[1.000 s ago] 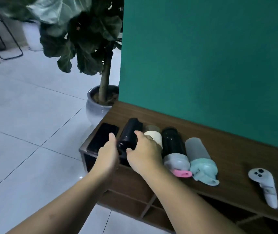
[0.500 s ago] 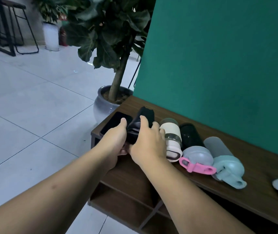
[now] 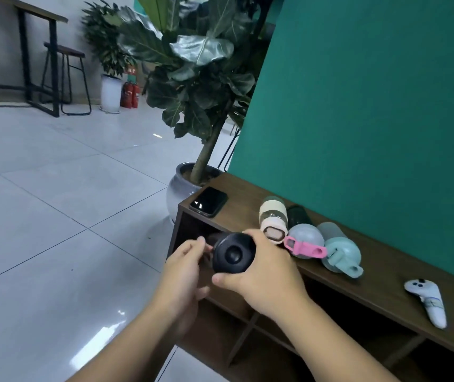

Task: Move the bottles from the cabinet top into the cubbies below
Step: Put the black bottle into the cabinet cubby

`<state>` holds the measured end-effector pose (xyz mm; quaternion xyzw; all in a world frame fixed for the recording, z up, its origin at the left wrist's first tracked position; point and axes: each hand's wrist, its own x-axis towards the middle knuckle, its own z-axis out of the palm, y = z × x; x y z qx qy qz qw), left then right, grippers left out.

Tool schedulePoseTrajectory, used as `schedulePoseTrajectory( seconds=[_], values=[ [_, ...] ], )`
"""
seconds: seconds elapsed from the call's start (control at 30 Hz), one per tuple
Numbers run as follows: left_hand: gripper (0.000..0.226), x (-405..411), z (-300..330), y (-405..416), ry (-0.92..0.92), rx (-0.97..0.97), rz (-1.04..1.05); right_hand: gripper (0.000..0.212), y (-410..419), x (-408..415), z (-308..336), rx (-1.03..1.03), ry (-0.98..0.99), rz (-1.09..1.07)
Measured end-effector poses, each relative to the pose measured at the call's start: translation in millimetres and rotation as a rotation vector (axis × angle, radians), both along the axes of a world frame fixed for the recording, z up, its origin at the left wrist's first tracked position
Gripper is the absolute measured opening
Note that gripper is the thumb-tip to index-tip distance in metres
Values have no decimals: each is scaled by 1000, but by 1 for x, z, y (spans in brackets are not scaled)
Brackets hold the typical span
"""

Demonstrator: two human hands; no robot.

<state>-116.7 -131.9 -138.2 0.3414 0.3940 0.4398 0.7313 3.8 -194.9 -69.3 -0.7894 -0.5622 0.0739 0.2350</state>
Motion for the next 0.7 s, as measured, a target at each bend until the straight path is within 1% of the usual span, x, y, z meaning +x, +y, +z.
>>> schedulePoseTrajectory(
  seconds=[0.03, 0.1, 0.17, 0.23, 0.3, 0.4, 0.47, 0.57, 0.67, 0.7],
  values=[
    [33, -3, -8, -6, 9, -35, -33, 76, -6, -1, -9, -30, 66, 4],
    [10, -6, -31, -9, -4, -104, -77, 78, -10, 0, -30, -101, 146, 21],
    [24, -2, -58, -1, -31, -157, -92, 75, -4, 5, -53, -144, 181, 33],
    [26, 7, -80, 10, -20, -153, -139, 67, 9, 16, -73, -145, 255, 22],
    [39, 17, -101, 31, 2, -149, -189, 63, 27, 25, -93, -113, 358, -14],
    [58, 40, -134, 76, 23, -202, -196, 61, 65, 45, -129, -15, 506, -119],
    [60, 56, -157, 106, 47, -221, -157, 62, 94, 55, -153, 25, 583, -177],
    [49, 67, -184, 139, 30, -284, -126, 64, 135, 63, -184, 72, 703, -217],
    [30, 71, -204, 161, 13, -315, -88, 48, 168, 69, -204, 68, 861, -255],
    [23, 72, -208, 168, 15, -323, -72, 48, 179, 71, -211, 67, 897, -271]
  ],
)
